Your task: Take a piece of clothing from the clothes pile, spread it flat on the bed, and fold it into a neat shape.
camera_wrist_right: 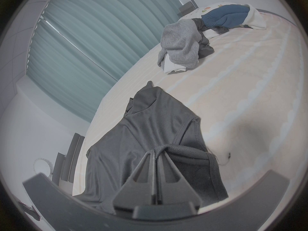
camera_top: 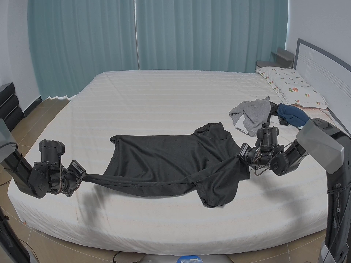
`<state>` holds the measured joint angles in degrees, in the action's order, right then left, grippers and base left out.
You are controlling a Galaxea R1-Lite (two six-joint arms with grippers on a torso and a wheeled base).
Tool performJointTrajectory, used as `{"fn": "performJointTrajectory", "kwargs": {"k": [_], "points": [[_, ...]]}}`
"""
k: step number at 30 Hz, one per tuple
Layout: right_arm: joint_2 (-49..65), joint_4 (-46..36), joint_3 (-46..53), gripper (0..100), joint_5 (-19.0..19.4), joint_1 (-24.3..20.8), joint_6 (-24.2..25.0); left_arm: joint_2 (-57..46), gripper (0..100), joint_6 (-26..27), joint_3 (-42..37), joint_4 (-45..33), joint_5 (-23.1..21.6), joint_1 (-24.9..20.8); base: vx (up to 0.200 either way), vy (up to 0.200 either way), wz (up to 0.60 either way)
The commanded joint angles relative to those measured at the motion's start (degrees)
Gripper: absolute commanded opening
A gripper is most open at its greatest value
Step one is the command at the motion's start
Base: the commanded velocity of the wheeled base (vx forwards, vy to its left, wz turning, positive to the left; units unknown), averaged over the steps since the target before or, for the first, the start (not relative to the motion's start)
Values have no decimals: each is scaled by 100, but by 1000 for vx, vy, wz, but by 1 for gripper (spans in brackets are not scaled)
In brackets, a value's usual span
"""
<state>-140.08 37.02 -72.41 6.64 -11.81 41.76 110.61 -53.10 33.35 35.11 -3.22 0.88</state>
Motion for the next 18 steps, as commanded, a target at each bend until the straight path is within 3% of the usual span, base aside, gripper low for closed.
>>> {"fn": "performJointTrajectory", "kwargs": {"k": [1, 9, 12, 18], "points": [[-432, 77, -273, 100, -5, -14, 16, 119, 0, -7, -4, 31, -3, 9, 0, 0, 0], [157, 736, 526, 100, 91, 21, -10, 110, 0, -7, -22, 31, -12, 9, 0, 0, 0], [763, 763, 1229, 100, 478, 12, -28, 93, 0, -7, -31, 22, -12, 9, 0, 0, 0], [1255, 719, 2179, 100, 680, -67, -37, 22, 0, 10, -119, 14, -30, -9, 0, 0, 0]]}}
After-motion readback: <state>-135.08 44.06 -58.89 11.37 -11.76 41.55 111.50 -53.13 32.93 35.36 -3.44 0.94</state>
